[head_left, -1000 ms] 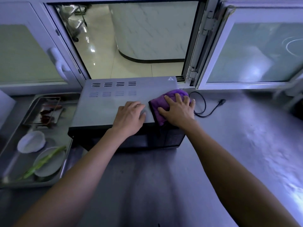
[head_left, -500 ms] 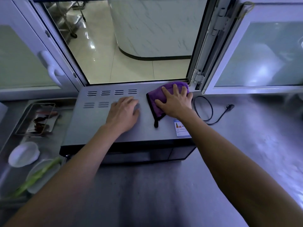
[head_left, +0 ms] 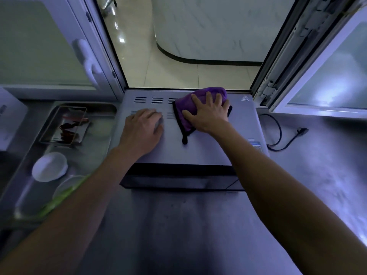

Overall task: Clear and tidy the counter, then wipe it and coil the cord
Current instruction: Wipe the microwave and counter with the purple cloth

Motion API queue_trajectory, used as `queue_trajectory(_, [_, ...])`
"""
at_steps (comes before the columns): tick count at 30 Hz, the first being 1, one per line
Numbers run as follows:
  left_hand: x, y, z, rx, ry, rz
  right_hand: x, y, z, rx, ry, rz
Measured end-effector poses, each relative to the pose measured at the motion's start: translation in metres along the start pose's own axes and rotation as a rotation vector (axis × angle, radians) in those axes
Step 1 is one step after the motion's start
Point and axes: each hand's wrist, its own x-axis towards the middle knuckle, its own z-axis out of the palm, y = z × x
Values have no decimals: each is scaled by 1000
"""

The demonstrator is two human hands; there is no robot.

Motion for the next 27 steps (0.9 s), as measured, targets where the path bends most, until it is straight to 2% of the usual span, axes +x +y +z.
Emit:
queue_trajectory(17, [-81, -138, -41, -54, 57, -116, 1, -186, 4, 3, 26, -158])
queue_trajectory(27, [-103, -150, -48, -87, 61, -105, -62, -199, 14, 65, 38, -242])
